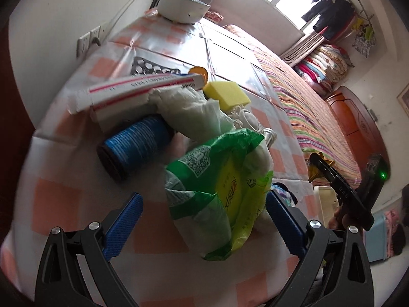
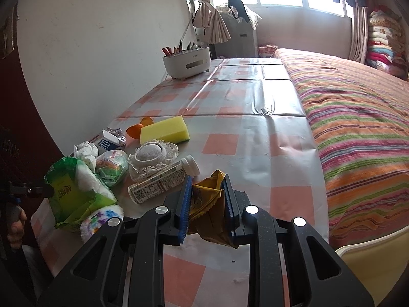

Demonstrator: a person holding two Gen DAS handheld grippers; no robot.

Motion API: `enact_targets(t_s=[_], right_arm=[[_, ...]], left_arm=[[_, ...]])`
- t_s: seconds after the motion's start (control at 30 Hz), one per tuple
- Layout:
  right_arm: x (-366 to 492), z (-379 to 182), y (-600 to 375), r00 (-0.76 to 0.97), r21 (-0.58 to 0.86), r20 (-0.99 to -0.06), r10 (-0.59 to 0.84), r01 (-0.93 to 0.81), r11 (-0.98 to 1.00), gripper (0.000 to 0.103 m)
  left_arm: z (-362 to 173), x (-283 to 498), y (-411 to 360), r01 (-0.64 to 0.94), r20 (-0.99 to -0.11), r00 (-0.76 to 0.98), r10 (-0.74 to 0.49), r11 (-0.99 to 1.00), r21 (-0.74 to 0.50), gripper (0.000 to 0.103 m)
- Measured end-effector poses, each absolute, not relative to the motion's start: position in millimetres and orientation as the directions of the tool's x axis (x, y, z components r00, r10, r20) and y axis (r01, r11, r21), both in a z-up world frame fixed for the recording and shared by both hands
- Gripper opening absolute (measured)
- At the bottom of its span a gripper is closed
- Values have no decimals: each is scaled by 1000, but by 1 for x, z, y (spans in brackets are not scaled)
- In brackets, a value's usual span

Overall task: Collect trash
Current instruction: 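Grasp the yellow crumpled wrapper with the right tool while the left tool grasps the green plastic packet, then carry both items over the cream bin and open the right tool, then the left tool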

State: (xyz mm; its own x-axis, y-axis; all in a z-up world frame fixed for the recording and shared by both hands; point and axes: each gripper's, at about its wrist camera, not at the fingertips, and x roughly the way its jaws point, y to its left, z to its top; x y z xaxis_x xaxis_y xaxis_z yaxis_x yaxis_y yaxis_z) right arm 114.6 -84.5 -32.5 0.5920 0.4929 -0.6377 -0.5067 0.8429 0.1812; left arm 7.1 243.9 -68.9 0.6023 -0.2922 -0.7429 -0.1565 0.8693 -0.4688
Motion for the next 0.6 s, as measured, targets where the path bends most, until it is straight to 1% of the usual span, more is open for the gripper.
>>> enact_targets(t_s=[0.13,0.17,0.2,0.23,0.27,0.3,0.33,0.4,0.47,0.6], right_arm=[[111,-30,-89,595,186,-631,497,-507,842,23],[110,-29,-91,597,188,-628,499,-506,842,23],[109,-28,-93,600,190,-625,499,-504,843,23],[108,-27,-97,605,191,-622,498,-499,845,23],[107,-27,-101,609,197,-617,498,-494,847,23],[107,-26,-104,611,202,-614,500,-491,848,23],[106,-26,-108,615,206,-610,499,-485,850,23],[104,-24,-118,631,211,-600,492,-469,858,23],[102,-21,-127,644,217,-587,490,-458,862,23],[97,-13,-147,678,228,-555,482,-434,872,23]], left_arm=[[-77,15,232,-143,-757,595,-269,892,-430,94],[-78,16,231,-139,-748,608,-267,892,-431,92],[-78,17,229,-139,-743,616,-262,892,-430,81],[-79,18,228,-143,-745,616,-255,894,-424,72],[-80,19,227,-145,-749,612,-254,895,-422,52],[-81,21,226,-149,-753,608,-253,894,-422,43],[-82,22,226,-147,-748,610,-260,891,-430,41],[-82,24,224,-138,-737,618,-273,885,-444,27],[-79,25,219,-129,-728,633,-262,892,-434,24],[-65,24,201,-109,-703,686,-187,929,-353,20]])
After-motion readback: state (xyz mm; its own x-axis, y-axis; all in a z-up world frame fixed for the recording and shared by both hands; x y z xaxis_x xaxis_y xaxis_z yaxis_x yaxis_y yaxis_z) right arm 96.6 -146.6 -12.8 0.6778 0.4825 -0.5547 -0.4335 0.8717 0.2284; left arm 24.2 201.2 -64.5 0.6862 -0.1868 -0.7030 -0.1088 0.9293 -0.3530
